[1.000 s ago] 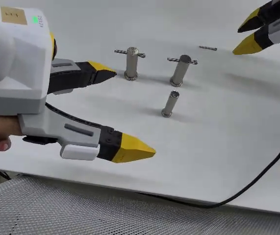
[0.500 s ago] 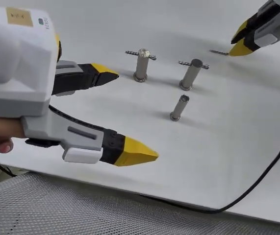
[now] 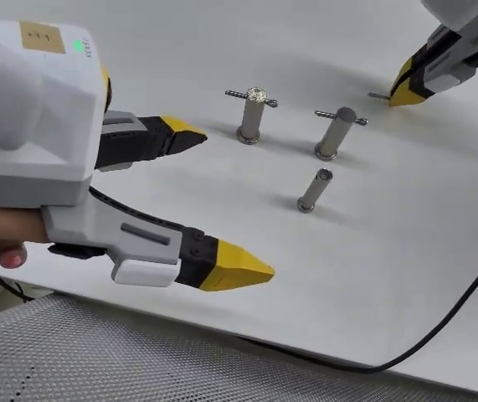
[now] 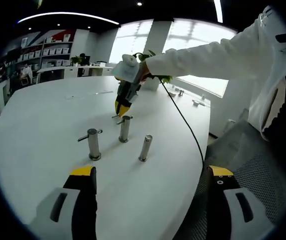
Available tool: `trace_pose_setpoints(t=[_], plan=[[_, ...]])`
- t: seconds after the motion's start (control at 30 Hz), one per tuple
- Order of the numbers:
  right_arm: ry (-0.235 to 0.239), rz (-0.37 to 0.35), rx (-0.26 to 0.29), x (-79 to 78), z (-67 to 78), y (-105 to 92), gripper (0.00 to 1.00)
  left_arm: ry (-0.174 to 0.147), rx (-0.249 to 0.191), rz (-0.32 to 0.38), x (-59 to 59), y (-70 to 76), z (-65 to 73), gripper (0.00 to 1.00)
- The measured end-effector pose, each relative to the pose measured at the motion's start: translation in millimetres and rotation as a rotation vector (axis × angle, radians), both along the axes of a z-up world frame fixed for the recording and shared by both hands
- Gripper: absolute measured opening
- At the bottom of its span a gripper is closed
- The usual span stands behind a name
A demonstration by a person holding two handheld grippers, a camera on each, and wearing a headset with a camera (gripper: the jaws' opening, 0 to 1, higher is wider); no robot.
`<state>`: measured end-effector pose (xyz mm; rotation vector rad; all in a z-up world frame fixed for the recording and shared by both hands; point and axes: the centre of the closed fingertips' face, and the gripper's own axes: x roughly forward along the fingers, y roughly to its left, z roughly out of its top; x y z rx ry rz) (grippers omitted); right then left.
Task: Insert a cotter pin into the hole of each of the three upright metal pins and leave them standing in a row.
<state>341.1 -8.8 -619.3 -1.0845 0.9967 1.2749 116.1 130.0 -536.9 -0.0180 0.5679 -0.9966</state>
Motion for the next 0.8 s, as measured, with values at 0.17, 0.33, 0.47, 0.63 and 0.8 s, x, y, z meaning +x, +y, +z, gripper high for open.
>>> trace_pose_setpoints(t=[0.17,0.33,0.47,0.63,0.8], plan=[[0.004,-0.008,-0.038,-5.0,0.9,1.2,0.02,-0.001,0.009,-0.004,-0.5,0.4,-3.2,0.89],[-0.005,0.030,-0.074,-13.4,3.1,0.4,0.02,-0.001,0.016,-0.010,-1.7,0.3,-4.1,0.89],[-0.012,0.056,-0.100,-12.2,2.2,0.2,0.01,0.004,0.019,-0.020,-4.5,-0.8,-6.0,0.88],[-0.029,0.005,-0.108,-10.3,5.6,-2.8,0.00,0.013,0.019,-0.026,-6.4,-1.7,-7.9,0.88],[-0.034,0.025,-0.095,-9.9,4.8,-0.3,0.00,0.022,0.017,-0.024,-7.4,-1.3,-8.9,0.88]])
